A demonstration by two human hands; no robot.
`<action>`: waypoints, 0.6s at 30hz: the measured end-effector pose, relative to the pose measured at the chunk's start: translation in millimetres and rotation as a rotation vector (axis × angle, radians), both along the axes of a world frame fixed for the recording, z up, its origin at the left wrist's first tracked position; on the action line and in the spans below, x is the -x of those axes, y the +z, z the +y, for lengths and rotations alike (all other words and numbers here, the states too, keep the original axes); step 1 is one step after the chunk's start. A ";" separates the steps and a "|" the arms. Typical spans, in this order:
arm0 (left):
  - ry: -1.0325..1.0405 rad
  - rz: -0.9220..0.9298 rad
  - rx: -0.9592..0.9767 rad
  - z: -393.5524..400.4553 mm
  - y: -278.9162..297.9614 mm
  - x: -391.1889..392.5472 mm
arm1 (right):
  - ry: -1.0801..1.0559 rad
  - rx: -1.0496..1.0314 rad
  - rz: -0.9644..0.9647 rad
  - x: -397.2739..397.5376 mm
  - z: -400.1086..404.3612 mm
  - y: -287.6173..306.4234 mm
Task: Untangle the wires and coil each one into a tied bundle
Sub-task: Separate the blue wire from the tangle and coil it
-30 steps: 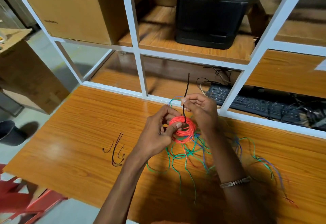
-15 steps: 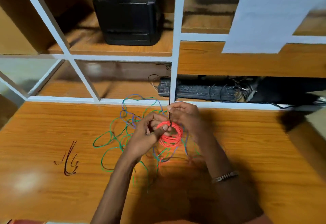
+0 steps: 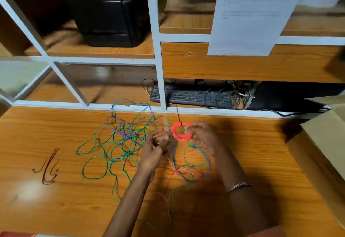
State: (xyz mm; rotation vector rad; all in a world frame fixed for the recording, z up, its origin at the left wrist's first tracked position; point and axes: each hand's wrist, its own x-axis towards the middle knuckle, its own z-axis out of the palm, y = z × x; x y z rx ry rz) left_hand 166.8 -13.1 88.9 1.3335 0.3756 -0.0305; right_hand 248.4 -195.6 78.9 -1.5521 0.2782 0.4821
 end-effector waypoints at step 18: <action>-0.032 0.190 -0.173 -0.9 -53.2 52.6 | -0.360 0.280 -0.002 -95.7 -47.8 -113.6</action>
